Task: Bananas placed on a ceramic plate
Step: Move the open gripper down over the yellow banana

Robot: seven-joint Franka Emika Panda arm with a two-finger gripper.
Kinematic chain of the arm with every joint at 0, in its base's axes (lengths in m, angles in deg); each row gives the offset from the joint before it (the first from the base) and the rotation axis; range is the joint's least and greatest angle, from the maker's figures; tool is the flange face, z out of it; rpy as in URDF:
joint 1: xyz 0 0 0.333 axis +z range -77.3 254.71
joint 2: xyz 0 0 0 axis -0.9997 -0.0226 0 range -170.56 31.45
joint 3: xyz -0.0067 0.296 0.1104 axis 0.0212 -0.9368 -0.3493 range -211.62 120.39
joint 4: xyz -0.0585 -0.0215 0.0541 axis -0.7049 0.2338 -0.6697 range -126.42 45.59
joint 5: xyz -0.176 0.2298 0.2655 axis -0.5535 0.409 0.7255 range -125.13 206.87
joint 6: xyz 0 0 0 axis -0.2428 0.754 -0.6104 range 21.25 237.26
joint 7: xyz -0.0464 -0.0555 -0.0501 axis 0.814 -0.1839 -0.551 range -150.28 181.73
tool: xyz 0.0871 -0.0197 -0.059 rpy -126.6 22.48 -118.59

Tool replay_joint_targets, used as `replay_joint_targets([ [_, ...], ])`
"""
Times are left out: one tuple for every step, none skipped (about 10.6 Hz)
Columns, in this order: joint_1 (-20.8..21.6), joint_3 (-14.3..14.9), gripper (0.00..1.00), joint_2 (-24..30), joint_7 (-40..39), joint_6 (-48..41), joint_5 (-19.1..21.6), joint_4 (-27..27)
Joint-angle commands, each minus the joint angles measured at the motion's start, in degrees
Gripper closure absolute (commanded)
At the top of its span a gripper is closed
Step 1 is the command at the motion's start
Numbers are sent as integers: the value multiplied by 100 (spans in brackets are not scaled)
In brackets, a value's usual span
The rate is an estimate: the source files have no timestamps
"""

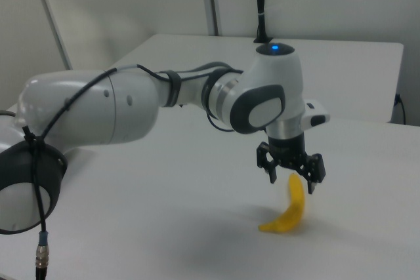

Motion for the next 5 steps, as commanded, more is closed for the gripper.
replay_joint_targets([
  [-16,-27,0,-101,-121,568,-278,-384],
  [-51,-27,0,-145,-130,718,-375,-394],
  [-69,-18,0,-224,-130,763,-385,-411],
  [-78,-27,0,-242,-139,763,-393,-464],
  [-95,-18,0,-242,-148,763,-394,-464],
])
